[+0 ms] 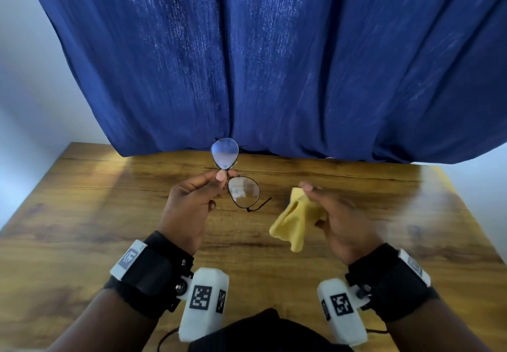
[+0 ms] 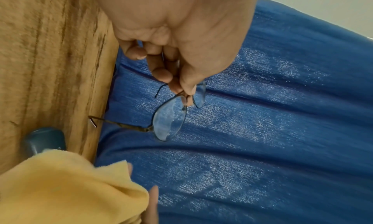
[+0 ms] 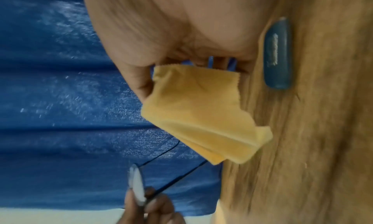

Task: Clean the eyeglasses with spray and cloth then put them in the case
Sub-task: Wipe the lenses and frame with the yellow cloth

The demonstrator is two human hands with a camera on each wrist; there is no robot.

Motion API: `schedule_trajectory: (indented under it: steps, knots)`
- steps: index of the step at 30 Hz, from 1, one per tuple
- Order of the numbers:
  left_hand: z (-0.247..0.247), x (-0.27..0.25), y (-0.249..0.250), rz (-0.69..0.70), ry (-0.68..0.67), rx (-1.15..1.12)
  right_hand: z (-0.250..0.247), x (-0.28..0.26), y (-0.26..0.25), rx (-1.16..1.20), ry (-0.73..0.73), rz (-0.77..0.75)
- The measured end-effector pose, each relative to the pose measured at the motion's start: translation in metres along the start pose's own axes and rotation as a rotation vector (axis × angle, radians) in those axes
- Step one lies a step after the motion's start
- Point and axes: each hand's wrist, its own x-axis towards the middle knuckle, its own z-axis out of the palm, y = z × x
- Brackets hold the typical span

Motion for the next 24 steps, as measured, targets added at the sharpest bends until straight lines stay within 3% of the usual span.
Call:
schedule_trajectory:
  steps: [3,7,11,16,20,24]
  knots:
    - [0.0,-0.001,0.001,0.001,0.001,0.011,-0.002,-0.001,-0.006,-0.001,-0.115,-0.128]
    - [0.002,-0.002,0.001,0.0,0.01,0.001,0.005,-0.006,-0.013,0.405,-0.248,0.075]
    - [-0.001,-0.006,0.001,0.013,0.015,0.01,0.014,-0.004,-0.01,0.363,-0.287,0.117]
    - [-0.016,-0.008,-0.003,0.025,0.027,0.014,0.018,0.002,0.003,0.352,-0.447,-0.003]
    - [-0.021,-0.009,-0.003,0.014,0.03,0.018,0.02,0.003,0.01,0.259,-0.445,-0.041]
    - [-0.027,-0.009,0.001,0.024,0.022,0.07,0.032,-0.002,0.013,0.134,-0.316,-0.1]
